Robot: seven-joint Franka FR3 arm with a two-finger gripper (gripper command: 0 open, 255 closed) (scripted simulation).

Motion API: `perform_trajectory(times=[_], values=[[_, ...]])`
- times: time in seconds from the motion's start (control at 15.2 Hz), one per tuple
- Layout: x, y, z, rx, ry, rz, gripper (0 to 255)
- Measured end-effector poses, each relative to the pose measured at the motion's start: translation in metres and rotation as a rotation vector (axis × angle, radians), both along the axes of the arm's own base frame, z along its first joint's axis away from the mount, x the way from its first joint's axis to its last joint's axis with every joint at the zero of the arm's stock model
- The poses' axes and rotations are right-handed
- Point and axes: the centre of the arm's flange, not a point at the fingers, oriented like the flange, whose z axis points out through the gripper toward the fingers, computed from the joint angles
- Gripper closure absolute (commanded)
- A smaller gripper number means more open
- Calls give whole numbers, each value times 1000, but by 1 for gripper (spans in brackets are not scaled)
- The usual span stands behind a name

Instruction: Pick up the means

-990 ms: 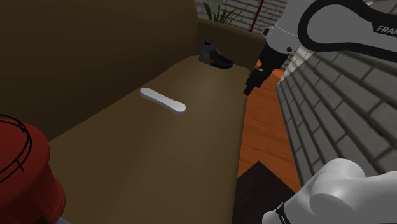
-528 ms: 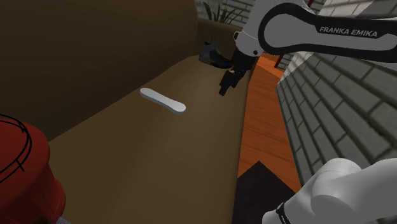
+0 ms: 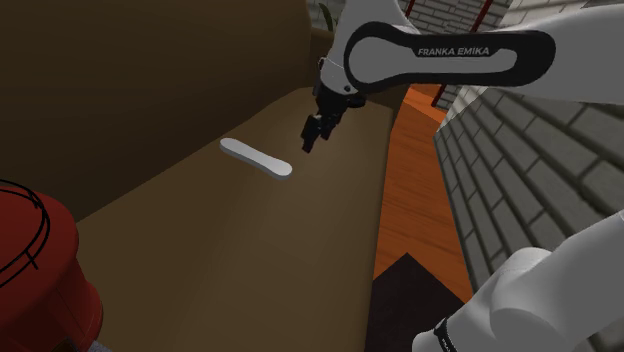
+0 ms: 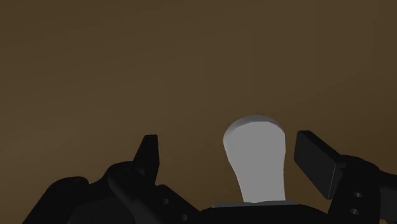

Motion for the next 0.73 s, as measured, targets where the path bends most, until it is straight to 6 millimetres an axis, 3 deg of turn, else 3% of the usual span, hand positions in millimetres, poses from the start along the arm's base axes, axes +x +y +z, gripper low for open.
perform_trajectory(times=[0.73], values=[[103,80,-56,27,23,118,0]])
